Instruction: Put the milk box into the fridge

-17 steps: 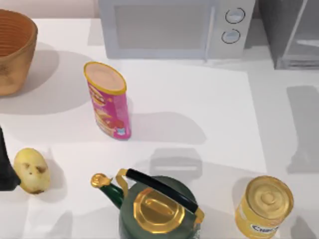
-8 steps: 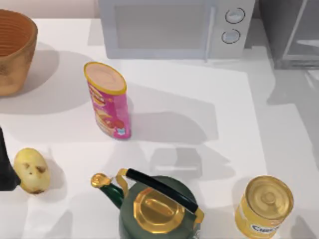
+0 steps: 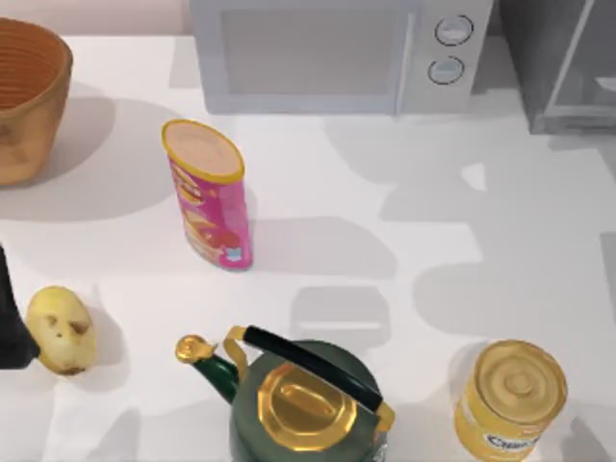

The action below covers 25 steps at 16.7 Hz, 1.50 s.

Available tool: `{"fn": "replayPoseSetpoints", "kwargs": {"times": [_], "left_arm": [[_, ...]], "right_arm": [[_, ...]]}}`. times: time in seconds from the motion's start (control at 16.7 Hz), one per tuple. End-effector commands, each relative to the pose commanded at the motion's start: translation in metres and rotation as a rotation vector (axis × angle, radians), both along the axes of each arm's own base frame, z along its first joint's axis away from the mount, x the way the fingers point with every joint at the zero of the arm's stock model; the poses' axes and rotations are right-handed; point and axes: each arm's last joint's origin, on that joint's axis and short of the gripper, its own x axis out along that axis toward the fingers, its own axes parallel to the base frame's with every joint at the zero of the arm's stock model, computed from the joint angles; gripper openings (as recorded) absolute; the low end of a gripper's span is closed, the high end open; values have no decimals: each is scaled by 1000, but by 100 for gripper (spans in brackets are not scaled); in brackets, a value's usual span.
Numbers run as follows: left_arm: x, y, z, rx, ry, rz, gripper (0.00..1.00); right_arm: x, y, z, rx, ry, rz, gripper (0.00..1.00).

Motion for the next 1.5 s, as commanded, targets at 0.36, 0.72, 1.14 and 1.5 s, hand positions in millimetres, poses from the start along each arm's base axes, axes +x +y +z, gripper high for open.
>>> {"fn": "replayPoseSetpoints", "kwargs": {"times": [0.36, 0.72, 1.14, 1.5], "left_arm": [[0, 0, 0, 0, 0, 0, 100], [0, 0, 0, 0, 0, 0, 100], [0, 0, 0, 0, 0, 0, 100], [0, 0, 0, 0, 0, 0, 100]], "right_arm": [[7, -47, -54, 10, 51, -94, 0], [9, -45, -56, 11, 60, -90, 0], [68, -49, -57, 10, 85, -89, 0], [121, -45, -37, 11, 57, -83, 0]]}}
